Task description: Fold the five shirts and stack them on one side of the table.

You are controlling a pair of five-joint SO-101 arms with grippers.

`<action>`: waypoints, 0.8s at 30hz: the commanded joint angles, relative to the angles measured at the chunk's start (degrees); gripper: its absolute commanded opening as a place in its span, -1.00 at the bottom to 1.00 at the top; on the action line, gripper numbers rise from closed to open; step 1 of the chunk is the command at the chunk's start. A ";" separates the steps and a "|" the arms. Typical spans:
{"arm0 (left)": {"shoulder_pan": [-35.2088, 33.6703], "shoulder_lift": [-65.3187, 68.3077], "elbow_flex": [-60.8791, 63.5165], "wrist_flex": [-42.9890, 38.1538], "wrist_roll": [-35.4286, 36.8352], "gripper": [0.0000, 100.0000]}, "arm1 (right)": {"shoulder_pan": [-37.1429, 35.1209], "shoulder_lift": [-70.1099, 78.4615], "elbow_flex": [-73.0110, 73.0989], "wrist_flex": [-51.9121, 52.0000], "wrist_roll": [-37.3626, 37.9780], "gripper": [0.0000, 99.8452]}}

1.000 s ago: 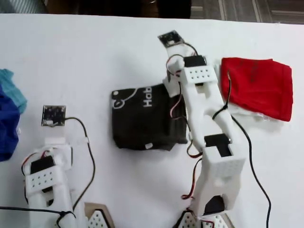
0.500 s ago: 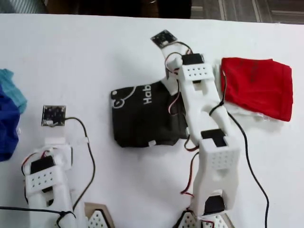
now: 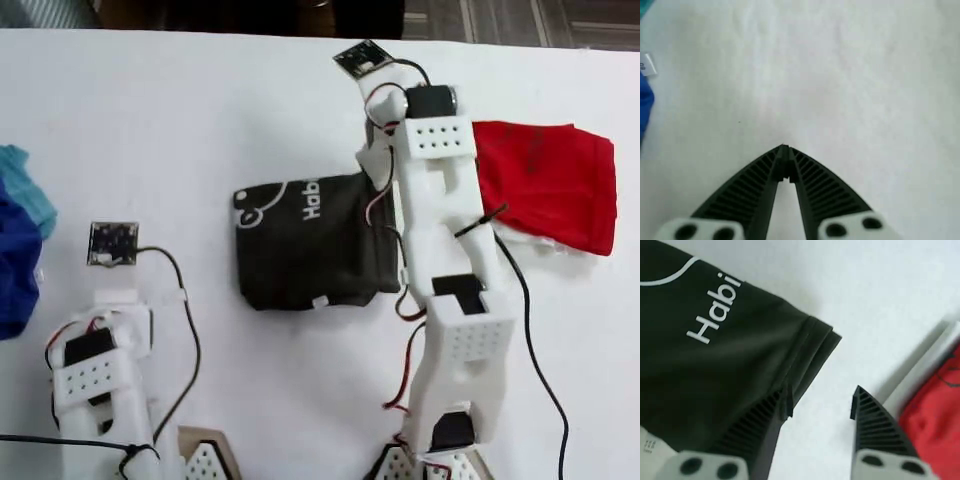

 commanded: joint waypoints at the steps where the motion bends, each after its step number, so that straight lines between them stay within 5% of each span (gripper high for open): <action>1: -0.09 -0.88 -0.13 -0.88 0.44 -0.95 | 0.57 -7.43 -2.02 4.26 0.44 -0.62; 9: -0.09 -0.88 -0.13 -0.88 0.44 -0.95 | -2.86 -21.85 15.91 0.66 0.44 -0.62; 24: -0.09 -0.88 -0.13 -0.88 0.44 -0.95 | -7.08 -51.56 74.11 -17.71 0.70 -0.62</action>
